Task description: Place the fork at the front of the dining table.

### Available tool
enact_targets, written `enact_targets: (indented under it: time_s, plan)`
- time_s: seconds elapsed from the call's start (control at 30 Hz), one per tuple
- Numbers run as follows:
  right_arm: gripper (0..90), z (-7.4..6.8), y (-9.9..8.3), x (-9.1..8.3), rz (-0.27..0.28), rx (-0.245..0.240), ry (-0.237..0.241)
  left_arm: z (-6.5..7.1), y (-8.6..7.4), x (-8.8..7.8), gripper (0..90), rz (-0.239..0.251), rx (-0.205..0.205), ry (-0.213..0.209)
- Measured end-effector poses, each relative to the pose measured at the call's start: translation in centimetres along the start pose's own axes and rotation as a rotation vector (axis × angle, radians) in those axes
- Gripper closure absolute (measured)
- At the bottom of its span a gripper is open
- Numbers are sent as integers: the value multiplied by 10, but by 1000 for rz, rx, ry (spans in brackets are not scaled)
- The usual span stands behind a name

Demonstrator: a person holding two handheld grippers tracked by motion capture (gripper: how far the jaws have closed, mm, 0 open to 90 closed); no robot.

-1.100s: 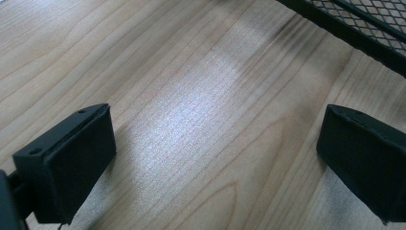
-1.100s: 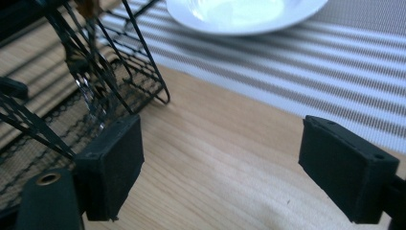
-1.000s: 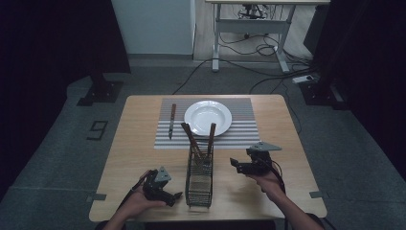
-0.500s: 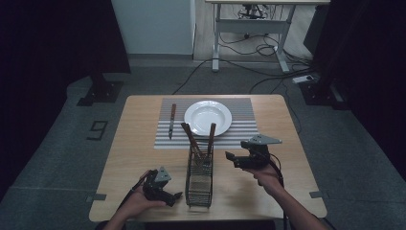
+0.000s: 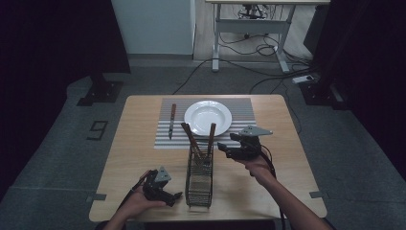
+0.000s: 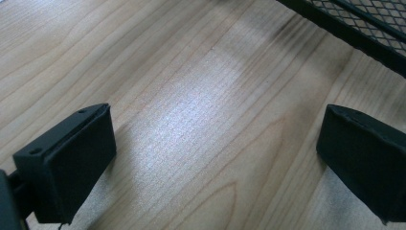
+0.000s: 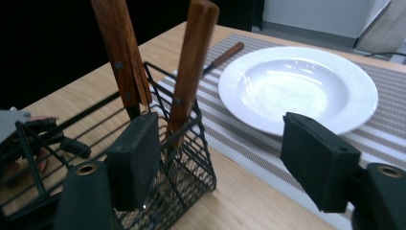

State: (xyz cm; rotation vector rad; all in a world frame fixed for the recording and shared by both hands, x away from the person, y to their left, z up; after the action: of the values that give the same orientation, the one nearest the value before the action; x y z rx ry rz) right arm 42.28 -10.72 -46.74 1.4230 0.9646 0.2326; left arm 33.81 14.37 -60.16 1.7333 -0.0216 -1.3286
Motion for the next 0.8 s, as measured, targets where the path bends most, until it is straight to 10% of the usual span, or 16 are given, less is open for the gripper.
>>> enact_targets:
  time_s: [0.8]
  plan:
    - [514,-8,23,45,22,-6,65,0,0,0,0,1,0,-1]
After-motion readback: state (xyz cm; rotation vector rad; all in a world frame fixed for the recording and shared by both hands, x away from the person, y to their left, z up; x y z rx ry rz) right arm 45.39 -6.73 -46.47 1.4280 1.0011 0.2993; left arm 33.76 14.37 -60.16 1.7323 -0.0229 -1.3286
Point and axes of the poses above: each handheld gripper's, and its own axes: x roughly forward along the jaws, y roughly out of its top, z roughly to its right, the point moved 7 cm from there along x, roughly forward along the jaws
